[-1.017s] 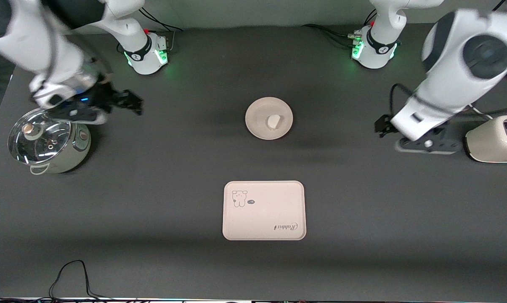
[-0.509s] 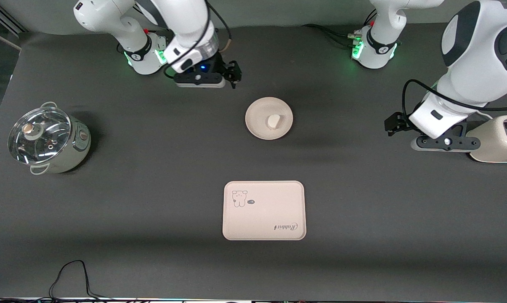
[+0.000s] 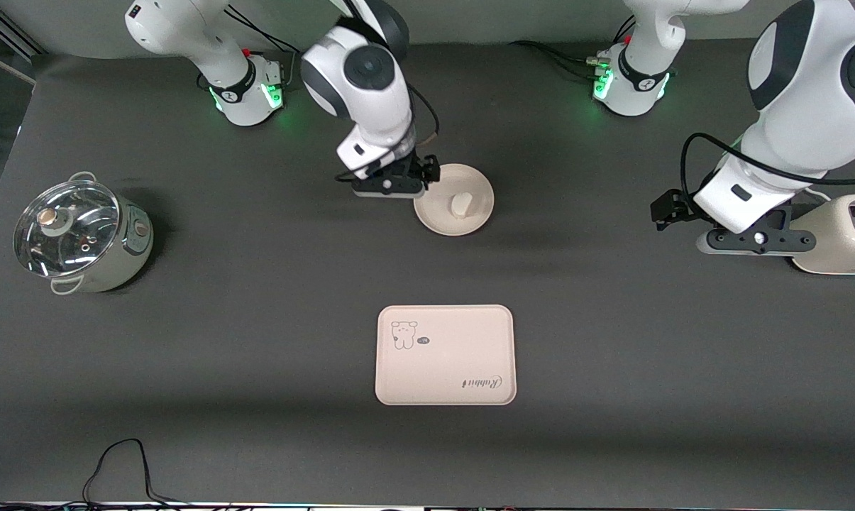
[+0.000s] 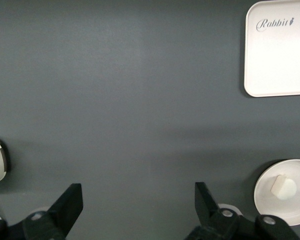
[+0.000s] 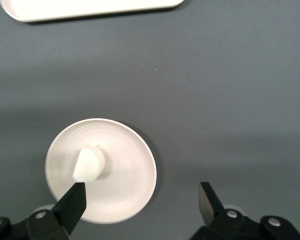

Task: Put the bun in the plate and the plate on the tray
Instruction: 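Lower the right gripper to the rim of the plate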

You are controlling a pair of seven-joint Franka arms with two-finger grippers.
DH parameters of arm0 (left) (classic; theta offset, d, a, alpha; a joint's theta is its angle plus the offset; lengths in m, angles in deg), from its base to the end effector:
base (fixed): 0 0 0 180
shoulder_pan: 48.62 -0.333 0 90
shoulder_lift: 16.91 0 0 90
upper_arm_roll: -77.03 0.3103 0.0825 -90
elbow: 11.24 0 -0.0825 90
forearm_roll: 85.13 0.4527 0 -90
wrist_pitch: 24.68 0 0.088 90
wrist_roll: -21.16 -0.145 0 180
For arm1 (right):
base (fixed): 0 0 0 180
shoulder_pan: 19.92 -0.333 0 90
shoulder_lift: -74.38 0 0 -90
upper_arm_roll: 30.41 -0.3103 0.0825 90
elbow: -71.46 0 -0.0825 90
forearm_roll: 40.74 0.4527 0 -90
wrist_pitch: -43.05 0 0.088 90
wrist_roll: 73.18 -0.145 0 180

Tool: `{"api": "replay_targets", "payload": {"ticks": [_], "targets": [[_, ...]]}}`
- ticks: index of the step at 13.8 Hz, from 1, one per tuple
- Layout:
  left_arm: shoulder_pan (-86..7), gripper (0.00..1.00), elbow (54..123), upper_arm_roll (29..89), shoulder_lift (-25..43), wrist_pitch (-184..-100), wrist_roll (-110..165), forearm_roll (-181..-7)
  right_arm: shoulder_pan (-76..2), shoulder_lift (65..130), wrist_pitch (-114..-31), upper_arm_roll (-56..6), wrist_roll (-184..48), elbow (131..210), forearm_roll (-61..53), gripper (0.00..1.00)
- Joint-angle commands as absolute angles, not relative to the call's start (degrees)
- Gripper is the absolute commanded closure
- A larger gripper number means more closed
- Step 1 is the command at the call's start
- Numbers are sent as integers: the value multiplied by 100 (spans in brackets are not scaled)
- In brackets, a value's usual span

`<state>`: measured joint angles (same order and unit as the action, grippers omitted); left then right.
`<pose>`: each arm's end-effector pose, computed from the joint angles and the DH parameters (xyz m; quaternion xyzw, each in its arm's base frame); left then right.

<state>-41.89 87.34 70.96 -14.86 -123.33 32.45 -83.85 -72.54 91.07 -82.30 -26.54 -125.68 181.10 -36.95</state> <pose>0.6216 -0.1376 0.4899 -0.9997 0.0150 0.0149 0.0125 0.4363 0.5050 0.2588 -0.9985 0.0507 0.0183 0.0046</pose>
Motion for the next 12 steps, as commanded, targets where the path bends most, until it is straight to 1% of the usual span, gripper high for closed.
{"api": "replay_targets", "payload": {"ticks": [1, 3, 6, 7, 9, 11, 12], "targets": [[-4071, 0, 8711, 7158, -1577, -12329, 3513, -8355, -7476, 9677, -8780, -2566, -12863, 18027, -3679, 0], [-4115, 0, 8711, 7185, -1647, -12215, 3478, -8328, -7529, 9925, -9324, -2557, -12864, 18245, -3688, 0], [-4115, 0, 8711, 7194, -1673, -12215, 3496, -8328, -7608, 9917, -10554, -2566, -12785, 19193, -3723, 0], [-4115, 0, 8720, 7194, -1673, -12224, 3504, -8328, -7617, 9917, -10697, -2566, -12741, 19352, -3732, 0], [-4115, 0, 8772, 7194, -1787, -12102, 3496, -8320, -7626, 9908, -10733, -2575, -12653, 19538, -3732, 0], [-4115, 0, 8807, 7194, -1910, -11751, 3461, -8259, -7818, 9934, -10742, -2601, -12662, 19556, -3732, 0], [-4115, 0, 8877, 7185, -1972, -11706, 3469, -8232, -7828, 9934, -10742, -2601, -12662, 19565, -3732, 0]]}}
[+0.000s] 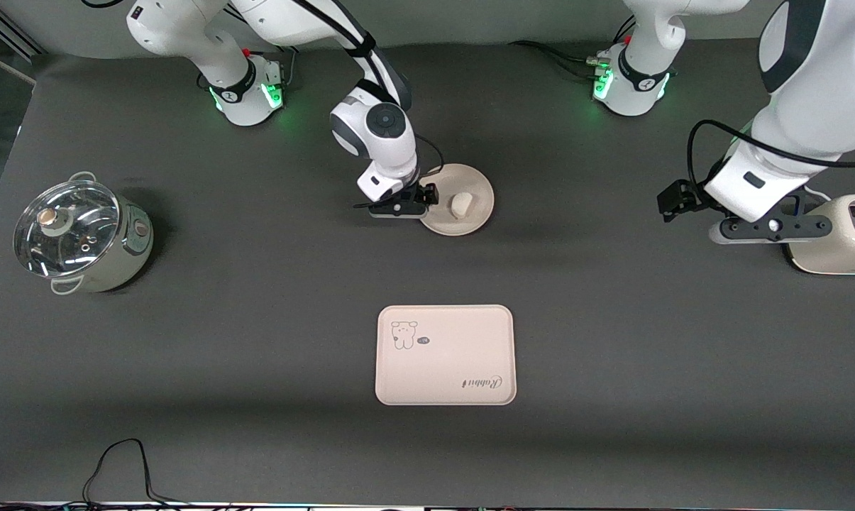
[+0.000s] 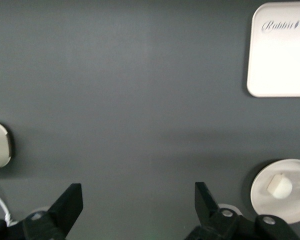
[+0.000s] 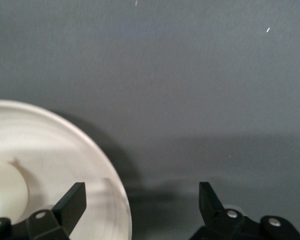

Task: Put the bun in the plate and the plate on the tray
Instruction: 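Close the right gripper on the plate rim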

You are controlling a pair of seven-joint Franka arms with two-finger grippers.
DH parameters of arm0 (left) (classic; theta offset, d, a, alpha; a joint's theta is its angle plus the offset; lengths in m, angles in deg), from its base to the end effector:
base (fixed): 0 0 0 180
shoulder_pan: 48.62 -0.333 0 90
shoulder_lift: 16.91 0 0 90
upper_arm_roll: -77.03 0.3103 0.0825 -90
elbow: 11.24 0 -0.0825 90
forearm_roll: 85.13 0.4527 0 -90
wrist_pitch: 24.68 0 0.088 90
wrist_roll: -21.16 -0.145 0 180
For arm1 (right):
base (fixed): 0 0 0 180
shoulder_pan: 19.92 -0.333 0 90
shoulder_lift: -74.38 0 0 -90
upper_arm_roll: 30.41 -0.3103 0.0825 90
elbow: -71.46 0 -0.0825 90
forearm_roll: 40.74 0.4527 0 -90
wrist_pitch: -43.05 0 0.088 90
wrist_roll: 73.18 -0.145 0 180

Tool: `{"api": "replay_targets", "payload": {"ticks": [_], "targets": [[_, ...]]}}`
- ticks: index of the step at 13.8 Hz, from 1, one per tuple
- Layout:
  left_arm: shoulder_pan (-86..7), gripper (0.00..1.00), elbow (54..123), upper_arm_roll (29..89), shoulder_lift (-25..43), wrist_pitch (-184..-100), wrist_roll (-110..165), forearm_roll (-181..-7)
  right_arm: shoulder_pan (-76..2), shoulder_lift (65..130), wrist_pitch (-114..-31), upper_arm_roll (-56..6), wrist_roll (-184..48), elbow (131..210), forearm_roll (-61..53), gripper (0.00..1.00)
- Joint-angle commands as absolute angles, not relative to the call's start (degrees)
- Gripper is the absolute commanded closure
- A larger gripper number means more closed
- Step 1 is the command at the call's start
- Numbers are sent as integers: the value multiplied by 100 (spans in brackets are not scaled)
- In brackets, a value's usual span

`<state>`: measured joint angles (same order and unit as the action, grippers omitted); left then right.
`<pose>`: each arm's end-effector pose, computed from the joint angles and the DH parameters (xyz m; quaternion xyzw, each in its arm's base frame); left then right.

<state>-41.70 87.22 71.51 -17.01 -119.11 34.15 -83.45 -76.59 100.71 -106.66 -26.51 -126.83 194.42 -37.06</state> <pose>0.6060 -0.1296 0.5086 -0.9993 -0.0032 0.0302 0.0218 0.3676 0.4780 0.0838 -0.9995 0.0317 -0.0017 0.0044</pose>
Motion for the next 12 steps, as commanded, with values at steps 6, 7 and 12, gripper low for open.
{"api": "replay_targets", "payload": {"ticks": [6, 7, 12], "targets": [[-4115, 0, 9010, 7185, -2025, -11863, 3469, -8232, -7819, 9952, -10760, -2628, -12653, 19662, -3705, 48], [-4123, 0, 9018, 7185, -2016, -11916, 3469, -8232, -7819, 9952, -10760, -2628, -12662, 19662, -3688, 65], [-4124, 0, 9281, 7194, -2165, -12083, 3469, -8232, -7810, 9891, -10707, -2637, -12714, 19653, -3679, 100]]}}
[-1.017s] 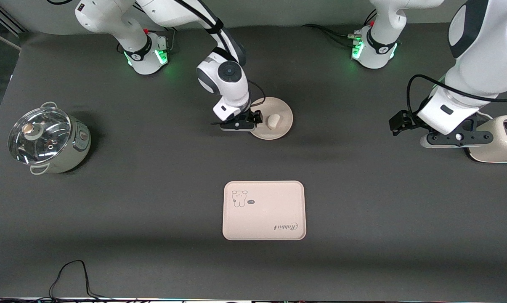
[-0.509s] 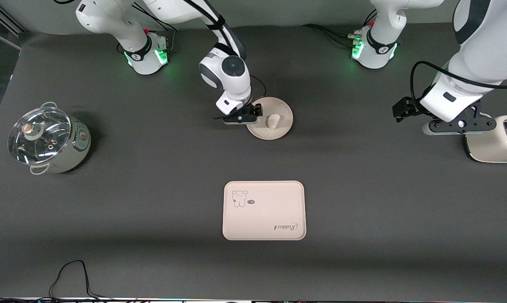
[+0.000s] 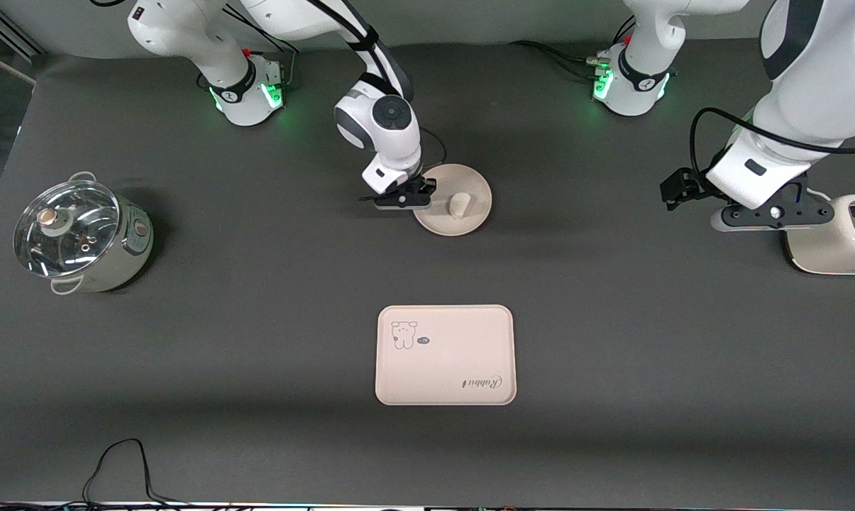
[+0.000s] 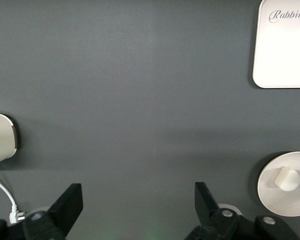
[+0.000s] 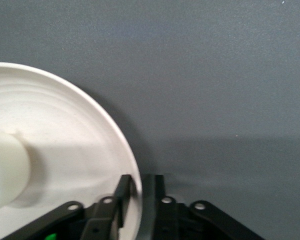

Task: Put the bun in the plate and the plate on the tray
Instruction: 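Close the right gripper on the plate rim, then lift the plate with the right gripper and carry it over the tray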

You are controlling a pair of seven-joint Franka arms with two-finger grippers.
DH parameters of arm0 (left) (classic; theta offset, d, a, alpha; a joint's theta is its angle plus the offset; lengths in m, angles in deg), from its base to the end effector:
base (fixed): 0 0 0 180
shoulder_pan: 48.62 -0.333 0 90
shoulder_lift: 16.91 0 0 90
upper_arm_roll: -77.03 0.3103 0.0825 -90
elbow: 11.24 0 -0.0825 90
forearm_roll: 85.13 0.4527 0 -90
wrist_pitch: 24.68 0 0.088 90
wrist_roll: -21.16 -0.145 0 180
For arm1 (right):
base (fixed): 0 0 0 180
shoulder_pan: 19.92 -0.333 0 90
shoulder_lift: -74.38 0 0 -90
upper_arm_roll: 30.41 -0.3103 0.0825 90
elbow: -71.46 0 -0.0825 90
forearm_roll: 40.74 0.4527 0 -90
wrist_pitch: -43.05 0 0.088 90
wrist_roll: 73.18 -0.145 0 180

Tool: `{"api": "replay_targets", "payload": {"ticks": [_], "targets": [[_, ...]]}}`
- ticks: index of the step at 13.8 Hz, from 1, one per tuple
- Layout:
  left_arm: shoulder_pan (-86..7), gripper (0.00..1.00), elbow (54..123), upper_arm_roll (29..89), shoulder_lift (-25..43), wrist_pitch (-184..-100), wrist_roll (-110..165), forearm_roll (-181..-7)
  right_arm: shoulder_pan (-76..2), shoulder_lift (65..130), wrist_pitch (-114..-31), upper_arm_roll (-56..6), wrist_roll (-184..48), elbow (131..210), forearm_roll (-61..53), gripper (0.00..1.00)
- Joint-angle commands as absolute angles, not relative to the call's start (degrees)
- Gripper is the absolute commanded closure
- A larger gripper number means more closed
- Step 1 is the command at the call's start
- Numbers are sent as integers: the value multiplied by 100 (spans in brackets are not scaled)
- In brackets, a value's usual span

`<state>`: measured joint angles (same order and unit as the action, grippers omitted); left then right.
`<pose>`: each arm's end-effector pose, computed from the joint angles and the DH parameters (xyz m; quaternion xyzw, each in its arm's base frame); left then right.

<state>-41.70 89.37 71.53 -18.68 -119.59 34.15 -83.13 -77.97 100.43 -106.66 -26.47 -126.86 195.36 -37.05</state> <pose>0.5974 -0.1272 0.5070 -0.9992 -0.0030 0.0294 0.0259 0.3524 0.4808 0.0803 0.9998 -0.0206 -0.0016 0.0003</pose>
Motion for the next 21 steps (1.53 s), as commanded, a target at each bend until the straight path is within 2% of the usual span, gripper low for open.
{"api": "replay_targets", "payload": {"ticks": [1, 5, 9, 13, 15, 18, 21], "targets": [[-4124, 0, 9343, 7194, -2209, -12092, 3469, -8232, -7810, 9908, -10716, -2637, -12723, 19653, -3679, 100], [-4193, 0, 9361, 7194, -2262, -12100, 3461, -8232, -7767, 9847, -10716, -2637, -12653, 19635, -3679, 100], [-4264, 0, 9361, 7194, -2236, -12171, 3434, -8232, -7320, 9067, -10637, -2628, -11682, 19792, -3609, 100], [-4273, 0, 9361, 7194, -2227, -12075, 3434, -8249, -7091, 8284, -10436, -2549, -9126, 19829, -1452, 100], [-4282, 0, 9353, 7194, -2236, -12057, 3434, -8258, -6862, 8107, -10207, -2522, -8297, 19811, -755, 100], [-4317, 0, 9344, 7202, -2262, -12057, 3443, -8328, -6511, 8342, -10154, -2505, -8144, 19505, -682, 100], [-4317, 0, 9335, 7211, -2271, -12074, 3434, -8328, -5774, 9219, -9356, -2505, -8057, 18190, -734, 100]]}}
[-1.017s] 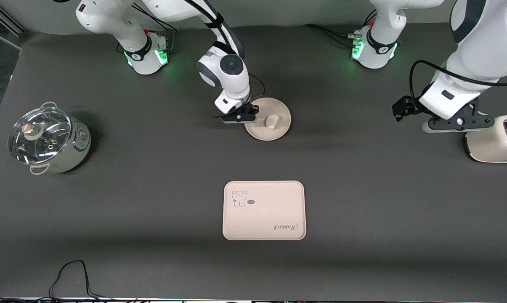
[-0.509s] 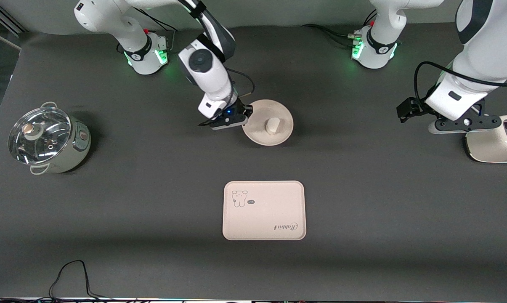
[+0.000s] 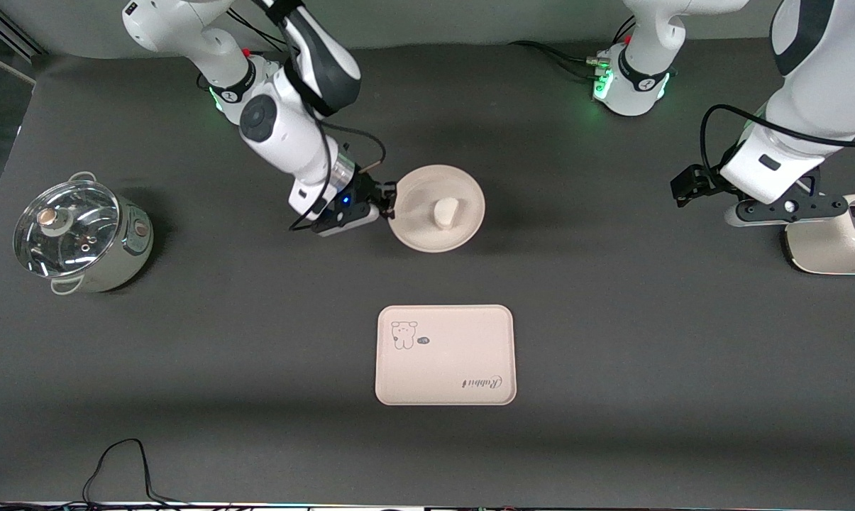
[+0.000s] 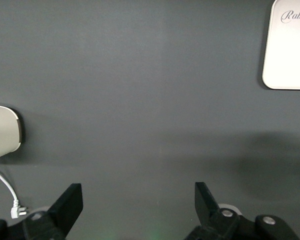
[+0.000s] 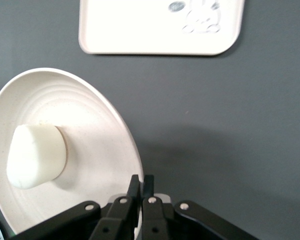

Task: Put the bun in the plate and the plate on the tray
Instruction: 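Lift the plate with the right gripper and carry it over the tray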

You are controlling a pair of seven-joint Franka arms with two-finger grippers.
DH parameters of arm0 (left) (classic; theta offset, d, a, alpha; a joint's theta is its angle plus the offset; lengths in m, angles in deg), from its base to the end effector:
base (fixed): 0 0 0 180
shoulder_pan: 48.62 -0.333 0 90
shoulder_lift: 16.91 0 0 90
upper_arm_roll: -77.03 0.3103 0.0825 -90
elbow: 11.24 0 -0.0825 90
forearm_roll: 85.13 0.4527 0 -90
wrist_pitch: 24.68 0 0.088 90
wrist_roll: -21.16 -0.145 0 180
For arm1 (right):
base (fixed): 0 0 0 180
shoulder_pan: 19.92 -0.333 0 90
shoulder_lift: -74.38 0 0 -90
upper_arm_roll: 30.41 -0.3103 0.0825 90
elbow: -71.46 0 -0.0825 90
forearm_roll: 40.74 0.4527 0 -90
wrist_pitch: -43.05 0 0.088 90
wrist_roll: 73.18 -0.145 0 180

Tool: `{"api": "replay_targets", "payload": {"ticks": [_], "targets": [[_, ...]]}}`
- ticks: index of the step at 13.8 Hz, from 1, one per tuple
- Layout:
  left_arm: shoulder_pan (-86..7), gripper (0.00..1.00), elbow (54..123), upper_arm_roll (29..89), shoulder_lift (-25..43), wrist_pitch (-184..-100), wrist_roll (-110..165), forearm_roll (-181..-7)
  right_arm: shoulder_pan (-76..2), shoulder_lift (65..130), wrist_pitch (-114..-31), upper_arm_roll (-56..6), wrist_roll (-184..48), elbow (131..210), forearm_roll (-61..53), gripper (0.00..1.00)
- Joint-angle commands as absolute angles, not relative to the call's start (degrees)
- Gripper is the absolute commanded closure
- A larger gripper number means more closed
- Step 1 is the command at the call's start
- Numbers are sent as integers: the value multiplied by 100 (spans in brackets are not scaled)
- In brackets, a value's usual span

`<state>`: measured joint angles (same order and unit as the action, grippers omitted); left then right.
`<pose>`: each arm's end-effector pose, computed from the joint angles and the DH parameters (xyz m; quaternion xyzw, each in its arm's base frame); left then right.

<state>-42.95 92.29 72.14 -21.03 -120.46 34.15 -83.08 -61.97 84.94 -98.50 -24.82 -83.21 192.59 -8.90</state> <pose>0.5894 -0.1059 0.5055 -0.9991 -0.0190 0.0269 0.0268 0.5119 0.3919 0.2584 -0.9796 -0.0269 -0.0068 0.1988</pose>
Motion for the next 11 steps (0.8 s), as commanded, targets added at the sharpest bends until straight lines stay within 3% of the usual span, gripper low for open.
{"api": "replay_targets", "payload": {"ticks": [1, 7, 11], "targets": [[-4317, 0, 9344, 7220, -2271, -12074, 3434, -8320, -5536, 9571, -9136, -2505, -8004, 17637, -735, 100], [-4317, 0, 9352, 7351, -2280, -12056, 3434, -8320, -4717, 11557, -8466, -2505, -8170, 14402, -682, 100], [-4317, 0, 9309, 7387, -2289, -12013, 3425, -8320, -4594, 12718, -8527, -2513, -8460, 13396, -699, 100]]}}
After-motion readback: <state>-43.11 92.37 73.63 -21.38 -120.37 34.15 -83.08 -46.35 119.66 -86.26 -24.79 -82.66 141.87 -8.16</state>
